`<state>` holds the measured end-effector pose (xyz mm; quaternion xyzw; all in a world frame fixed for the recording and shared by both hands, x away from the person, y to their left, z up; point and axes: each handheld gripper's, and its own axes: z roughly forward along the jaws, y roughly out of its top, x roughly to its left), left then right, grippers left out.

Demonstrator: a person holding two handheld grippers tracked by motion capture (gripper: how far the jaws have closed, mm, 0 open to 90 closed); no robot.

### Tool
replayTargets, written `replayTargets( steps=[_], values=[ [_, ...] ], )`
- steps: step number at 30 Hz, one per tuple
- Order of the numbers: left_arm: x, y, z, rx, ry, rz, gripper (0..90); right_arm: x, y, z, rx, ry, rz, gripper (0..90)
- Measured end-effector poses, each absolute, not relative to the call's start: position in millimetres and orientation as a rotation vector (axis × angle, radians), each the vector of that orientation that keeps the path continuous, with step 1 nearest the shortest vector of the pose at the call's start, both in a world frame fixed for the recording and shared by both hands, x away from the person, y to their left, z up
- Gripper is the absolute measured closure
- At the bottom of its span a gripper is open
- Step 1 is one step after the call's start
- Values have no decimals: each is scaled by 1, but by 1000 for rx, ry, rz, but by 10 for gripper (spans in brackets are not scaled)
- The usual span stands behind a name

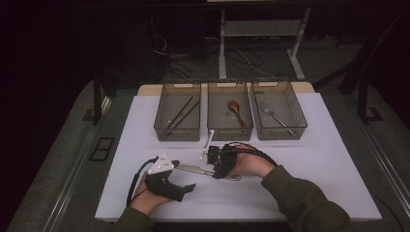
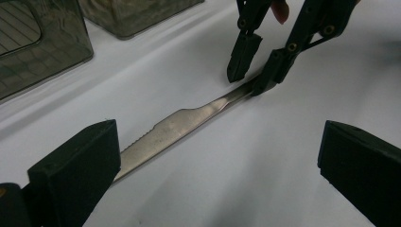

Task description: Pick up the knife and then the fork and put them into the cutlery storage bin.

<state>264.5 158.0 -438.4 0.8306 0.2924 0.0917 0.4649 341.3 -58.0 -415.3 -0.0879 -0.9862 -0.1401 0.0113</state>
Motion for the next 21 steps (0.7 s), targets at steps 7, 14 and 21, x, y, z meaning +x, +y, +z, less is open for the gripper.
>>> replayTargets(
  steps=[7,14,21],
  values=[
    [264,158,-438,2039,722,219,0,343,-45,-418,-231,-3105,-335,761],
    [265,158,-439,2051,720,222,0,343,-35,-418,-269,-3111,-215,780],
    [264,159,-439,2054,723,220,0,340,-26,-417,-287,-3142,-114,794]
  ],
)
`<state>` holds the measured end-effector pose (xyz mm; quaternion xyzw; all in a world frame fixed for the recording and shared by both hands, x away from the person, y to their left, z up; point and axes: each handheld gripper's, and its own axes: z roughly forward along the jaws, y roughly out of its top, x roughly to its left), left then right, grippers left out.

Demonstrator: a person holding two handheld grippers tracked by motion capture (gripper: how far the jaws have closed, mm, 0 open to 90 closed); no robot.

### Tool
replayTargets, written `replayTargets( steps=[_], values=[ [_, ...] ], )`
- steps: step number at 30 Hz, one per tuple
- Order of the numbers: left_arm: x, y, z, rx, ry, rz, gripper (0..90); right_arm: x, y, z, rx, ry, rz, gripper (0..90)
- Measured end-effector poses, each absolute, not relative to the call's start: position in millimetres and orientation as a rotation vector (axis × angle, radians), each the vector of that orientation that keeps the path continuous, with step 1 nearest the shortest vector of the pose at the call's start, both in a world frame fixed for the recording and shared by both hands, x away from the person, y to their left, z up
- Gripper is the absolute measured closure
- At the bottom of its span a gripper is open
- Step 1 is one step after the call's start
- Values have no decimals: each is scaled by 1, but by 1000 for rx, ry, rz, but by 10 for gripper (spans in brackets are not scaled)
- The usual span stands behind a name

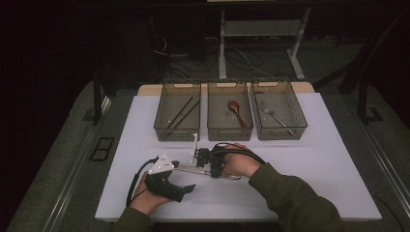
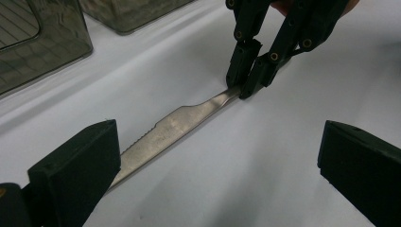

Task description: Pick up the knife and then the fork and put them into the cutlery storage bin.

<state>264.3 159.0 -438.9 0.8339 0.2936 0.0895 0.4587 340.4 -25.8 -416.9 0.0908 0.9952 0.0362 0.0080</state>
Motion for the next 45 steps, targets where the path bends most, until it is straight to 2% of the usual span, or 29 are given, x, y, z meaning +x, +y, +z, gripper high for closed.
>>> replayTargets(
  steps=[12,21,31,45],
  values=[
    [265,160,-437,2037,722,215,0,352,-67,-408,485,3094,433,794],
    [265,159,-438,2033,711,209,0,359,-127,-393,647,2972,797,794],
    [265,157,-439,2023,688,202,0,366,-193,-361,826,2753,1167,793],
    [267,157,-441,2022,691,194,0,407,-268,-313,1045,2407,1242,793]
  ],
)
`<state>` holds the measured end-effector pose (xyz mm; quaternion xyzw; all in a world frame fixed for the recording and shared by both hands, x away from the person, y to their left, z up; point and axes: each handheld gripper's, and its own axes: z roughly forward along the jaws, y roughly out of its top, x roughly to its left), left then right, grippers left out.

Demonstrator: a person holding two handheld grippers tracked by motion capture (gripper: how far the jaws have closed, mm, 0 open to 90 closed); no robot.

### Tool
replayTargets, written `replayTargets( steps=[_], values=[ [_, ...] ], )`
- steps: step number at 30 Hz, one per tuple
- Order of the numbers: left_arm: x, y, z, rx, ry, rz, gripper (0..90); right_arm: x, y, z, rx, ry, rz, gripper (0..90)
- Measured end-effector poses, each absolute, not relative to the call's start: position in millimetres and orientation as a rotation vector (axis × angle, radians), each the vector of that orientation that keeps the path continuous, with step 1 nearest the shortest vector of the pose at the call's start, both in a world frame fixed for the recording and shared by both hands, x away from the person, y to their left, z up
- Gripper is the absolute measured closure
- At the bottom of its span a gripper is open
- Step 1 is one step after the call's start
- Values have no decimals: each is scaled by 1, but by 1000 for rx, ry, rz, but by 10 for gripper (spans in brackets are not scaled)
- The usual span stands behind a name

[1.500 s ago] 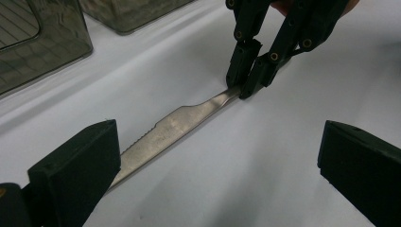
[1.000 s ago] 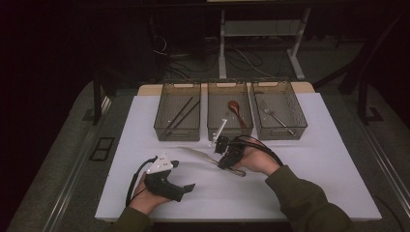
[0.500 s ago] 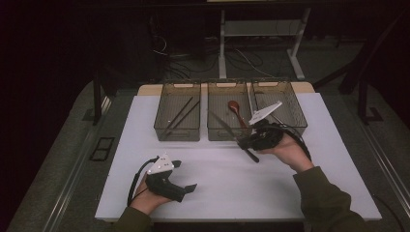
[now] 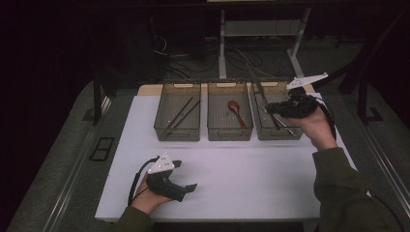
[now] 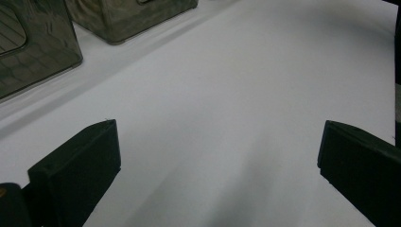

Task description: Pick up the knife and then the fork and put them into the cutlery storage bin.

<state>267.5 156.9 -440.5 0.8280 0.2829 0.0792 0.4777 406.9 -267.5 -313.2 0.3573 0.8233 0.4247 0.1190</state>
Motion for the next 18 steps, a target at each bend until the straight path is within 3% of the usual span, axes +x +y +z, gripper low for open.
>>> replayTargets(
  steps=[7,18],
  values=[
    [267,156,-440,2018,692,188,0,441,-288,-314,1164,2353,1061,793],
    [268,157,-441,2024,691,183,0,468,-303,-358,1327,2404,847,792]
  ],
)
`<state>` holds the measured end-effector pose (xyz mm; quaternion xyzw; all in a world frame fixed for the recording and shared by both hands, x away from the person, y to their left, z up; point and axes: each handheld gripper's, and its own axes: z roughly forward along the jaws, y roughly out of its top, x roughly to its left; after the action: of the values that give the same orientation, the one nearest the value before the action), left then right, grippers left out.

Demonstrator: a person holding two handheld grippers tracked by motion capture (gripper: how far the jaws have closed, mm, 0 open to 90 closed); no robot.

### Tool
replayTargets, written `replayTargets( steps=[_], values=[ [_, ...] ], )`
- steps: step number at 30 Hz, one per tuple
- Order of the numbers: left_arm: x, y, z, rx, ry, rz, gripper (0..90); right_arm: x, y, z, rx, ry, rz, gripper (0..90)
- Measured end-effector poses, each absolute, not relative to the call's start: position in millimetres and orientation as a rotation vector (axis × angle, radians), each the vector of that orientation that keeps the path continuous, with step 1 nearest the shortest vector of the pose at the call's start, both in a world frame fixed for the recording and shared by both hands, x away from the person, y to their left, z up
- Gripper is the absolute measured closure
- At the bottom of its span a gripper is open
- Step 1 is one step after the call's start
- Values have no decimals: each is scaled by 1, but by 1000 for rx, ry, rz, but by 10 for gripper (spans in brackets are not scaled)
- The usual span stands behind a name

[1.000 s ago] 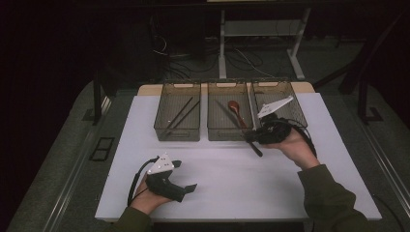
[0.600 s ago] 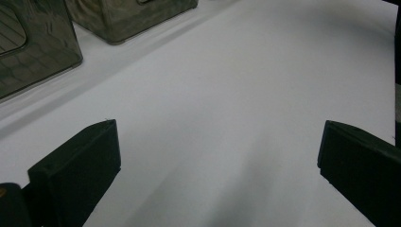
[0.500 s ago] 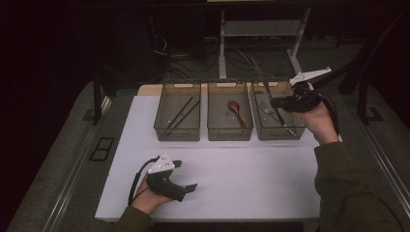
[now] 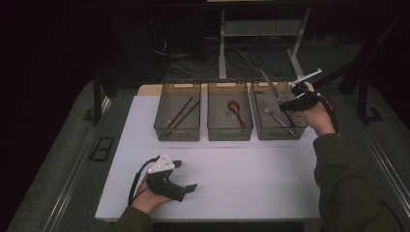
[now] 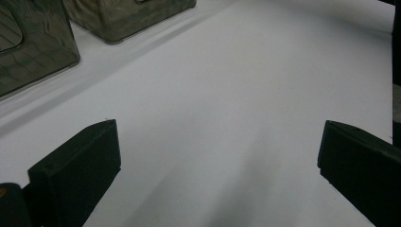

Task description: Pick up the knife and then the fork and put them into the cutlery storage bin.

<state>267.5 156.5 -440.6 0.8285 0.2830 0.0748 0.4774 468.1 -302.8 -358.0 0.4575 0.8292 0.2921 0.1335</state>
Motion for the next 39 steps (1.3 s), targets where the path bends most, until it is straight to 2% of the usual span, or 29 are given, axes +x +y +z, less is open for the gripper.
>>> replayTargets(
  steps=[12,18,30,39],
  values=[
    [267,155,-441,2021,687,177,0,479,-307,-393,1447,2479,612,790],
    [267,155,-440,2020,684,177,0,480,-301,-396,1419,2484,570,772],
    [271,158,-439,2013,686,184,0,470,-312,-375,1424,2326,883,397],
    [276,160,-437,2004,683,185,0,449,-318,-364,1369,2162,1105,278]
  ],
)
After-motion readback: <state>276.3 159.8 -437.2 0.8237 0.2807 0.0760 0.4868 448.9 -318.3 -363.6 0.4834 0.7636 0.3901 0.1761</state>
